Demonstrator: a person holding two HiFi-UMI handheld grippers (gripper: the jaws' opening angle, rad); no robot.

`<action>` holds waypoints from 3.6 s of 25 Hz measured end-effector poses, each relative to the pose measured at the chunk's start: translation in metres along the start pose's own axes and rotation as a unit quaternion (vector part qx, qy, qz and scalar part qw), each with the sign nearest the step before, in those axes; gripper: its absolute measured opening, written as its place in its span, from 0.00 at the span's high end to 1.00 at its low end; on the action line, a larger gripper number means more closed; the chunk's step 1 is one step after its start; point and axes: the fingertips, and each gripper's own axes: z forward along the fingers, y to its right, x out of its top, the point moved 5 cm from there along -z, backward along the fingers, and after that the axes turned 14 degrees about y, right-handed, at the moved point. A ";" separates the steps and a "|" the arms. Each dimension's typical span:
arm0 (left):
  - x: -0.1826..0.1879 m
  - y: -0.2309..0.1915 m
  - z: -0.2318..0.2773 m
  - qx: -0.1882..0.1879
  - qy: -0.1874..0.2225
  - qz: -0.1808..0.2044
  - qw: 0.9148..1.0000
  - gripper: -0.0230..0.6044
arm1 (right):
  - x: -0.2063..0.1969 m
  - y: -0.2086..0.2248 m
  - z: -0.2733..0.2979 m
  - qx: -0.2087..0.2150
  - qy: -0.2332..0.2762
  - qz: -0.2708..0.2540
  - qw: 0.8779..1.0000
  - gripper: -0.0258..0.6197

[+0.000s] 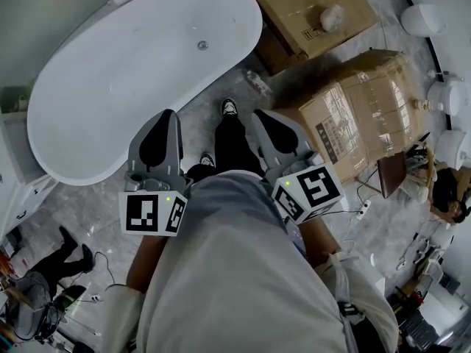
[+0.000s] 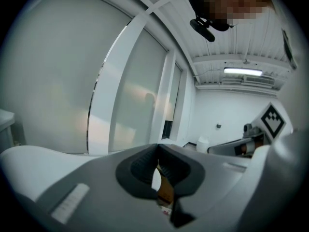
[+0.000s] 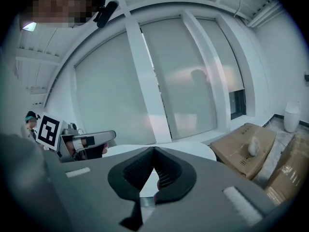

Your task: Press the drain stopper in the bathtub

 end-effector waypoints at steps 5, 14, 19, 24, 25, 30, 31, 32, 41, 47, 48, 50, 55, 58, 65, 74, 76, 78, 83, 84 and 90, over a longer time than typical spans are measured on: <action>-0.002 -0.001 0.057 0.024 -0.002 -0.004 1.000 0.96 | 0.015 0.046 0.044 0.026 -0.015 0.004 1.000 0.96; -0.008 -0.006 0.136 0.076 -0.005 -0.005 0.997 0.96 | 0.029 0.112 0.120 0.095 -0.042 0.004 0.995 0.96; -0.010 -0.012 0.168 0.098 -0.001 -0.002 0.995 0.96 | 0.032 0.139 0.156 0.127 -0.055 -0.019 0.990 0.96; -0.019 -0.019 0.190 0.123 -0.001 0.003 0.992 0.96 | 0.027 0.166 0.188 0.153 -0.072 -0.018 0.985 0.96; -0.021 -0.021 0.193 0.129 -0.002 0.004 0.992 0.96 | 0.026 0.168 0.195 0.158 -0.074 -0.019 0.985 0.96; -0.036 -0.033 0.200 0.150 -0.011 -0.001 0.989 0.96 | 0.019 0.175 0.222 0.174 -0.086 -0.019 0.981 0.96; -0.038 -0.035 0.200 0.154 -0.012 0.000 0.988 0.96 | 0.016 0.176 0.226 0.177 -0.089 -0.019 0.980 0.96; -0.040 -0.037 0.201 0.158 -0.011 0.001 0.987 0.96 | 0.013 0.176 0.230 0.181 -0.093 -0.019 0.979 0.96; -0.060 -0.070 0.210 0.175 -0.019 0.004 0.984 0.96 | -0.014 0.177 0.271 0.192 -0.112 -0.037 0.974 0.96; -0.080 -0.090 0.214 0.169 -0.030 0.002 0.985 0.96 | -0.041 0.181 0.298 0.190 -0.119 -0.044 0.974 0.96; -0.084 -0.093 0.214 0.169 -0.030 0.001 0.985 0.96 | -0.047 0.182 0.303 0.189 -0.121 -0.046 0.973 0.96; -0.092 -0.100 0.216 0.169 -0.031 -0.001 0.985 0.96 | -0.060 0.185 0.312 0.184 -0.128 -0.051 0.973 0.96; -0.117 -0.112 0.224 0.177 -0.036 -0.002 0.984 0.96 | -0.093 0.197 0.334 0.180 -0.145 -0.054 0.971 0.96; -0.135 -0.120 0.230 0.182 -0.043 -0.009 0.982 0.96 | -0.111 0.205 0.347 0.178 -0.152 -0.054 0.971 0.96; -0.173 -0.141 0.237 0.184 -0.059 -0.022 0.981 0.96 | -0.154 0.215 0.377 0.184 -0.167 -0.072 0.966 0.96; -0.221 -0.160 0.238 0.171 -0.081 -0.023 0.982 0.96 | -0.225 0.228 0.411 0.178 -0.197 -0.070 0.962 0.96; -0.229 -0.165 0.237 0.170 -0.084 -0.024 0.982 0.96 | -0.238 0.230 0.418 0.176 -0.201 -0.071 0.961 0.96; -0.238 -0.171 0.236 0.172 -0.088 -0.026 0.981 0.96 | -0.250 0.233 0.426 0.175 -0.205 -0.076 0.960 0.96; -0.260 -0.189 0.233 0.180 -0.095 -0.033 0.978 0.96 | -0.281 0.243 0.450 0.170 -0.220 -0.092 0.956 0.96; -0.265 -0.193 0.233 0.182 -0.097 -0.035 0.978 0.96 | -0.288 0.246 0.455 0.169 -0.223 -0.095 0.955 0.96; -0.292 -0.214 0.235 0.188 -0.106 -0.047 0.975 0.96 | -0.331 0.255 0.484 0.163 -0.246 -0.101 0.950 0.96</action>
